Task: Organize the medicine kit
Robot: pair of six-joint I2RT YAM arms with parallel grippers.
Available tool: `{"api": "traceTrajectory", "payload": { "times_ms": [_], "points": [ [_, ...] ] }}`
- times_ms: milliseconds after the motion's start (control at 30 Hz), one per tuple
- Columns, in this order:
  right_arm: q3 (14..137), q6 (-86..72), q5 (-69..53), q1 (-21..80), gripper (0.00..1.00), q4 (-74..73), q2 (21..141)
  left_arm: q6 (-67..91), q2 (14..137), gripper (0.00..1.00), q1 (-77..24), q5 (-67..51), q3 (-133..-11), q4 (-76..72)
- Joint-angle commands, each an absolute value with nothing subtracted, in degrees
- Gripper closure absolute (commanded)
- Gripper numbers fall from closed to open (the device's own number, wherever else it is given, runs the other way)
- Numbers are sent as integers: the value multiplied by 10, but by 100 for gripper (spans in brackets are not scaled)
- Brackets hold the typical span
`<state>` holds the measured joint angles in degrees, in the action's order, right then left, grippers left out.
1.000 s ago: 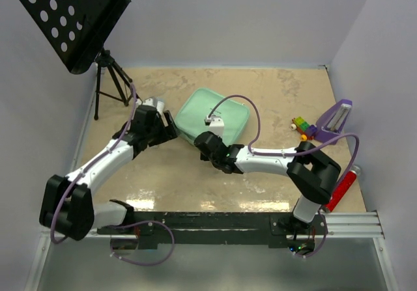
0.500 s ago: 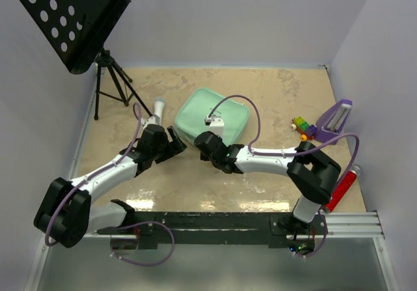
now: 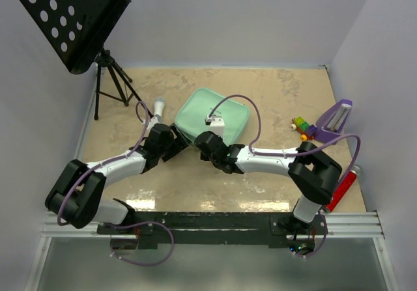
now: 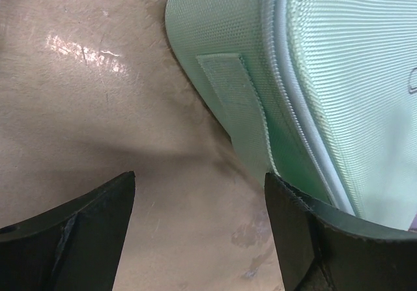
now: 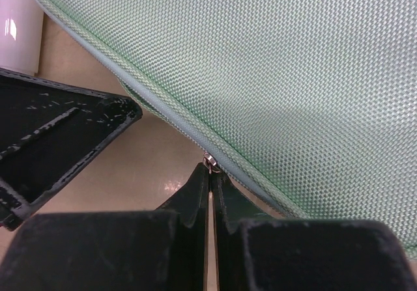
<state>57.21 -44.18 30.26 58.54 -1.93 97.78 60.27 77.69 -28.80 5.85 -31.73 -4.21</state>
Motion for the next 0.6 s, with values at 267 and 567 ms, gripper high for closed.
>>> {"api": "traceTrajectory", "payload": {
  "times_ms": [267,567],
  "points": [
    [568,-451,303,587,100,-12,945,652,750,16,-294,89,-316,-121],
    [567,-449,299,587,100,-13,946,653,817,19,-308,97,-351,-107]
  ]
}}
